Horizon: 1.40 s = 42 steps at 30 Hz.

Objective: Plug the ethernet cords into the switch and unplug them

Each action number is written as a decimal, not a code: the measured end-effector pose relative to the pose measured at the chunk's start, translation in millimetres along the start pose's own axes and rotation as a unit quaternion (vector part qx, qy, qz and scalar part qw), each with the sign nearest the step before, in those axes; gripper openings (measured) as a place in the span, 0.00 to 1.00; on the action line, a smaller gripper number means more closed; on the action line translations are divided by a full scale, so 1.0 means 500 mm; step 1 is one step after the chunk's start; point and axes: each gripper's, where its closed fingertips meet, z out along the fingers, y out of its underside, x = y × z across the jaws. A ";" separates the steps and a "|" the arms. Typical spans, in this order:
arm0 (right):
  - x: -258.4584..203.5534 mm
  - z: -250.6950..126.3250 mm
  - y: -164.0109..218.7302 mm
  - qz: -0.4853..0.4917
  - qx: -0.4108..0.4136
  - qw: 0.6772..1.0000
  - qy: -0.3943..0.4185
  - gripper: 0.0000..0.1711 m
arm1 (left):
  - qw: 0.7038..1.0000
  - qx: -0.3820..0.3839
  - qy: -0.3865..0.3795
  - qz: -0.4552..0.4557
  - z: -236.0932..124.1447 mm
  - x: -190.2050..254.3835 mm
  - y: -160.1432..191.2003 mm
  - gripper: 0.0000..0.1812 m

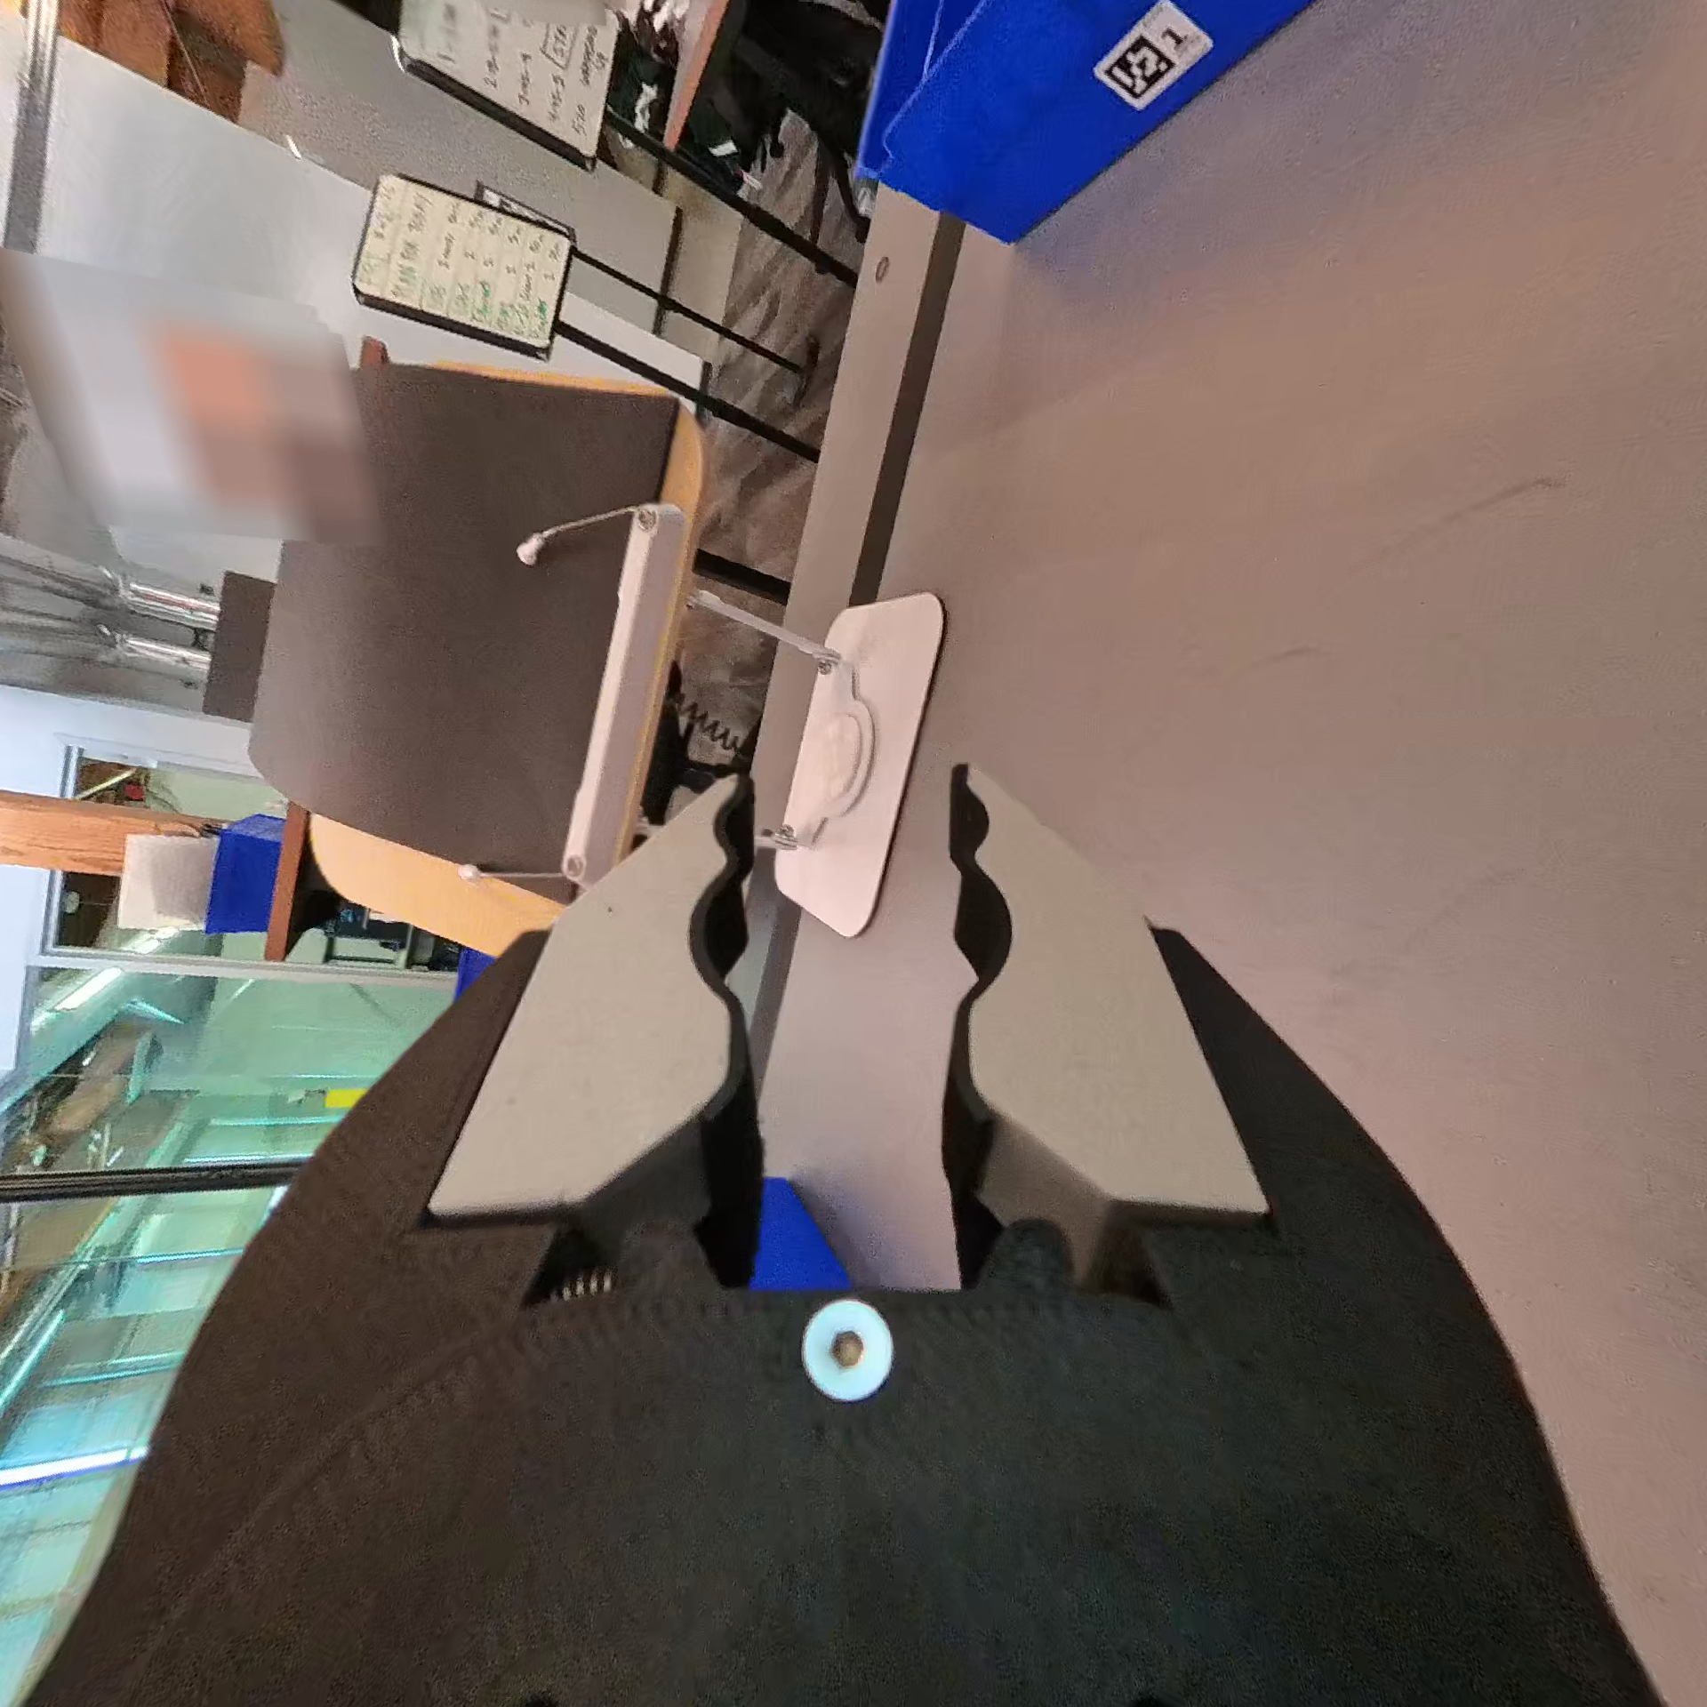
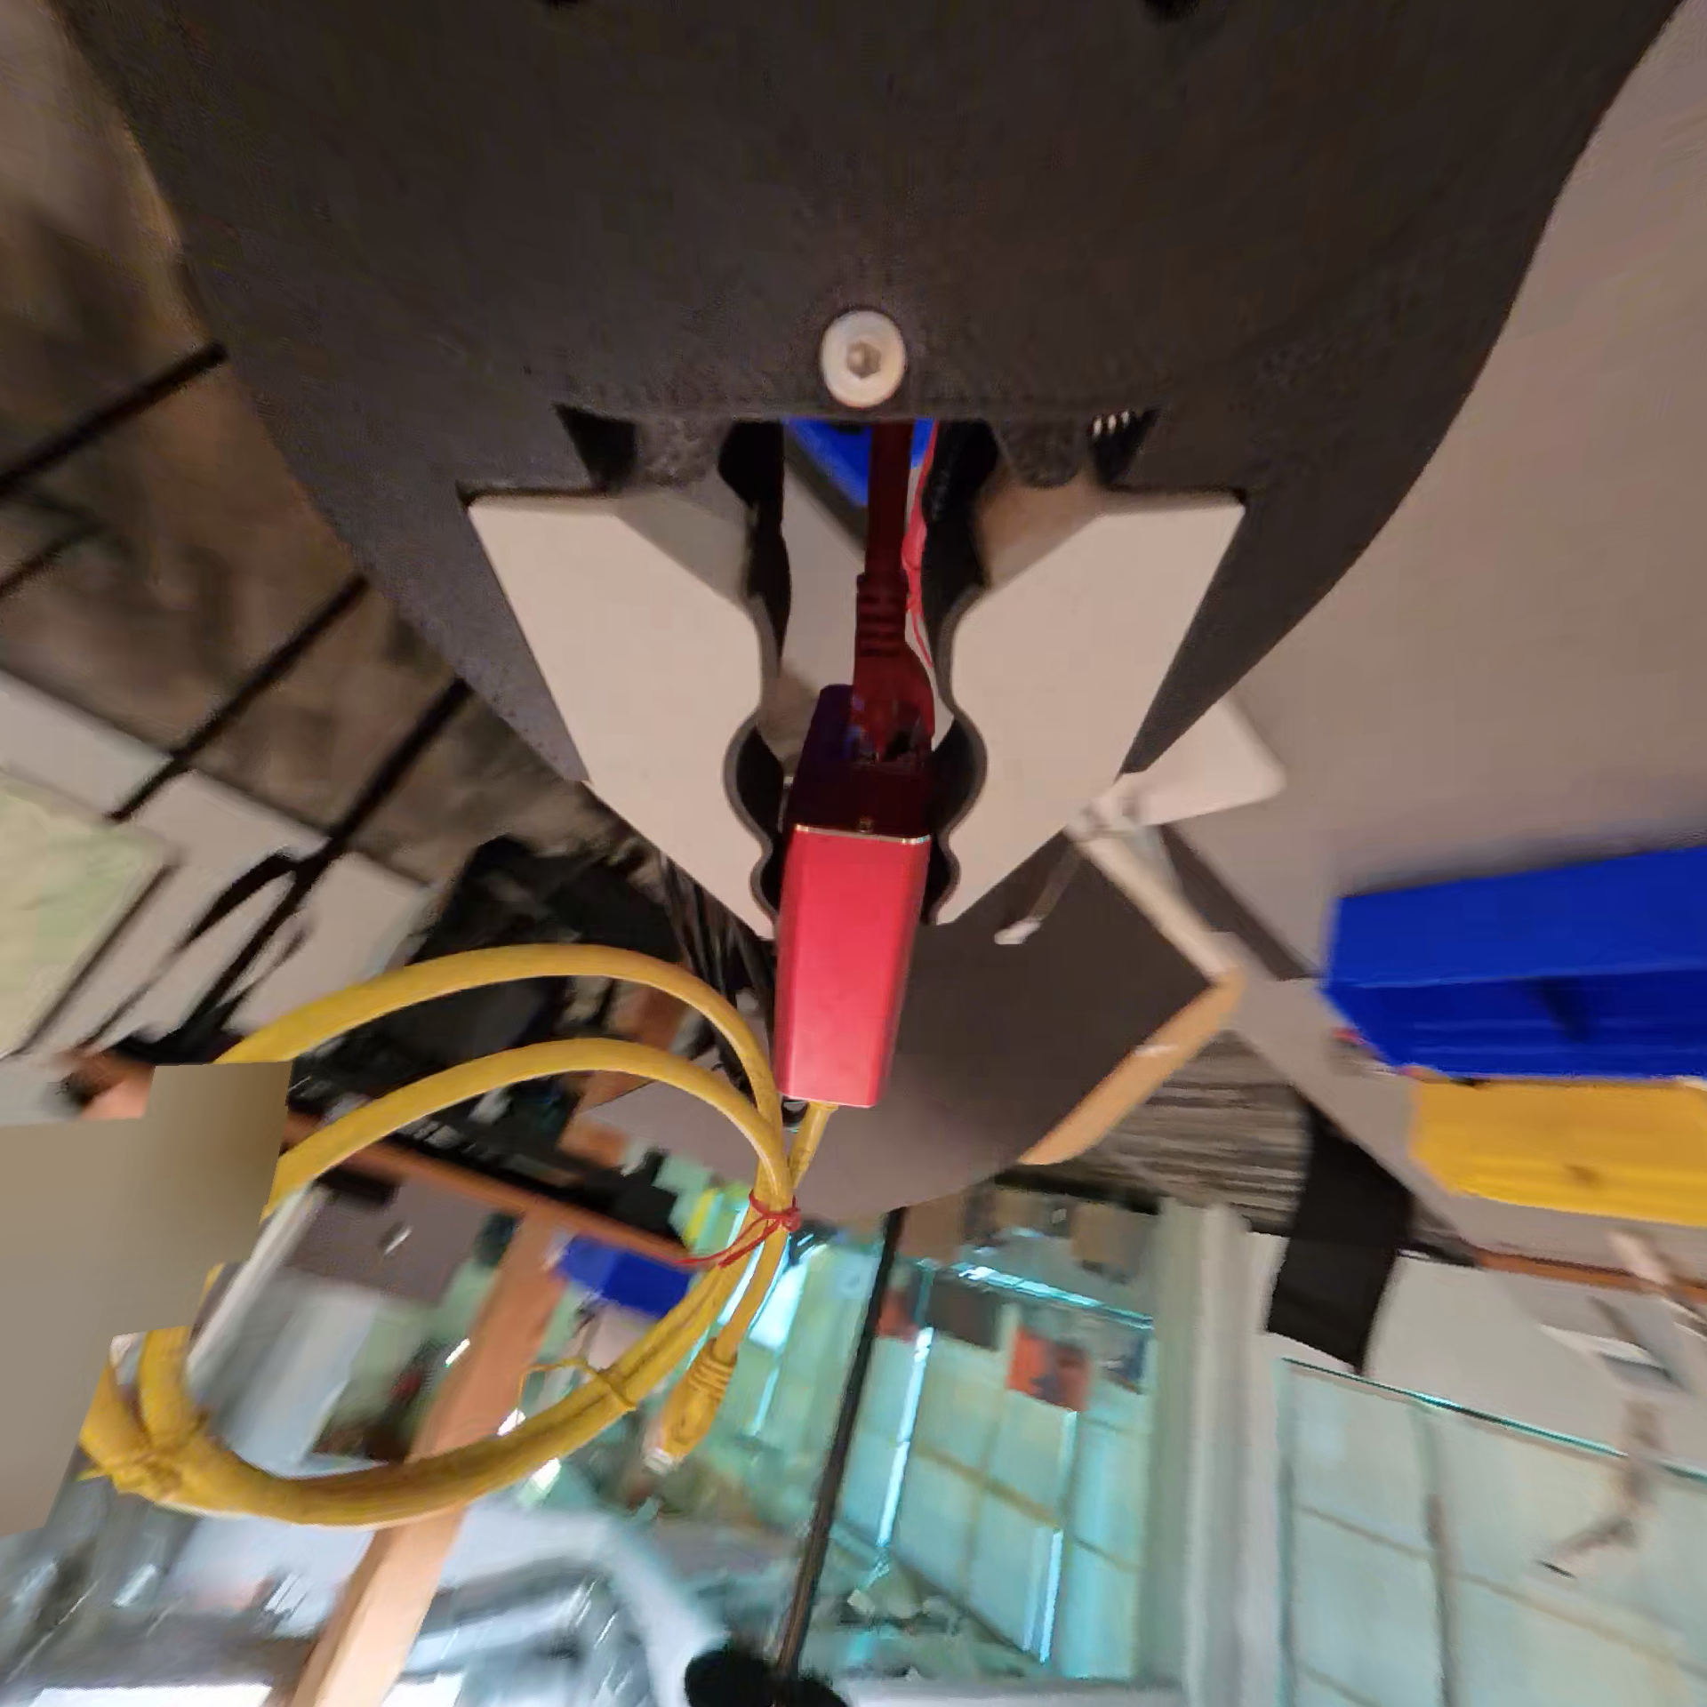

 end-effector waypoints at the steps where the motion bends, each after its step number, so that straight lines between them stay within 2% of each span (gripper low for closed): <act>1: 0.030 0.004 0.016 -0.022 0.012 1.000 0.012 0.15 | 1.000 -0.004 0.004 -0.002 0.001 0.007 0.007 0.21; 6: 0.107 0.029 0.134 -0.051 0.040 0.997 0.049 0.15 | 1.000 -0.021 0.009 -0.011 -0.001 0.023 0.035 0.20; 12: 0.058 0.048 0.330 -0.017 -0.049 0.998 0.019 0.15 | 0.999 -0.040 0.013 -0.021 -0.007 0.034 0.072 0.18; 15: 0.026 0.025 0.381 0.005 -0.088 0.996 -0.003 0.15 | 0.998 -0.047 0.019 -0.023 -0.003 0.044 0.088 0.18; 19: 0.015 -0.022 0.385 0.036 -0.099 0.994 -0.002 0.14 | 0.998 -0.049 0.027 -0.022 0.005 0.057 0.094 0.18; 26: 0.022 -0.098 0.329 0.078 -0.022 0.997 0.002 0.14 | 0.998 -0.046 0.030 -0.025 0.002 0.065 0.094 0.17; 36: -0.022 -0.128 0.375 0.098 -0.089 0.990 -0.056 0.14 | 0.997 -0.056 0.045 -0.017 -0.005 0.081 0.112 0.17; 42: -0.043 -0.113 0.429 0.141 -0.164 0.972 -0.088 0.14 | 0.997 -0.059 0.058 -0.011 0.001 0.093 0.115 0.17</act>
